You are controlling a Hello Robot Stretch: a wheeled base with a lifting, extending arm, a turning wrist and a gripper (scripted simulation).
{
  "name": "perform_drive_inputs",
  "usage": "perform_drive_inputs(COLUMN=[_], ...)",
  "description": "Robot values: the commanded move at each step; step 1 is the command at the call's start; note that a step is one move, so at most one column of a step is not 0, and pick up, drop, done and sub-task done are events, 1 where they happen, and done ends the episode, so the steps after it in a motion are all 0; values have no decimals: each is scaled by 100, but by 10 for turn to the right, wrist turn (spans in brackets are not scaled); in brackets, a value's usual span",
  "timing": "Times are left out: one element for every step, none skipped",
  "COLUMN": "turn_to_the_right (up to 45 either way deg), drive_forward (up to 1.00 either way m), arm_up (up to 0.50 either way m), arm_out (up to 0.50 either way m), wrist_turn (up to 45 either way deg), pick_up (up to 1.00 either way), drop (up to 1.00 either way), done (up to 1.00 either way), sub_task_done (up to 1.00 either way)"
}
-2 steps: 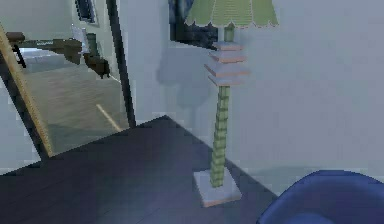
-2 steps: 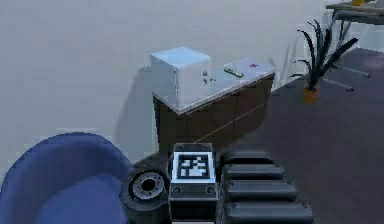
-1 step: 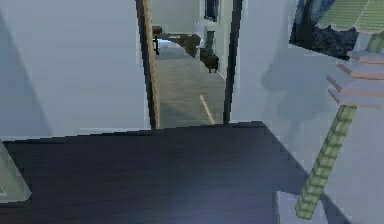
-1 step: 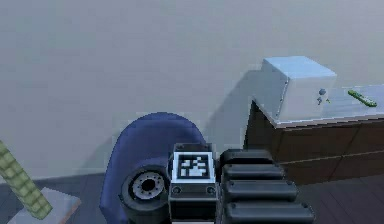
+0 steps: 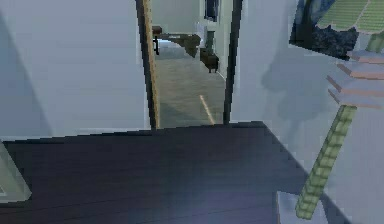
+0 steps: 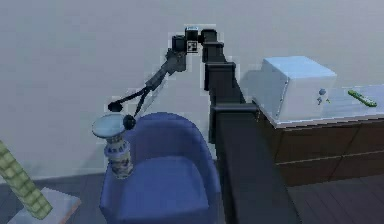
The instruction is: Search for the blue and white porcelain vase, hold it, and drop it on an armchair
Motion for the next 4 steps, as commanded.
perform_drive_inputs(turn_to_the_right=[0,0,0,0], drive_forward=[0,0,0,0], arm_up=[0,0,0,-46], arm_out=[0,0,0,0], wrist_turn=[450,450,60,0], pick_up=[0,0,0,0], drop=[0,0,0,0], done=[0,0,0,0], sub_task_done=[0,0,0,0])
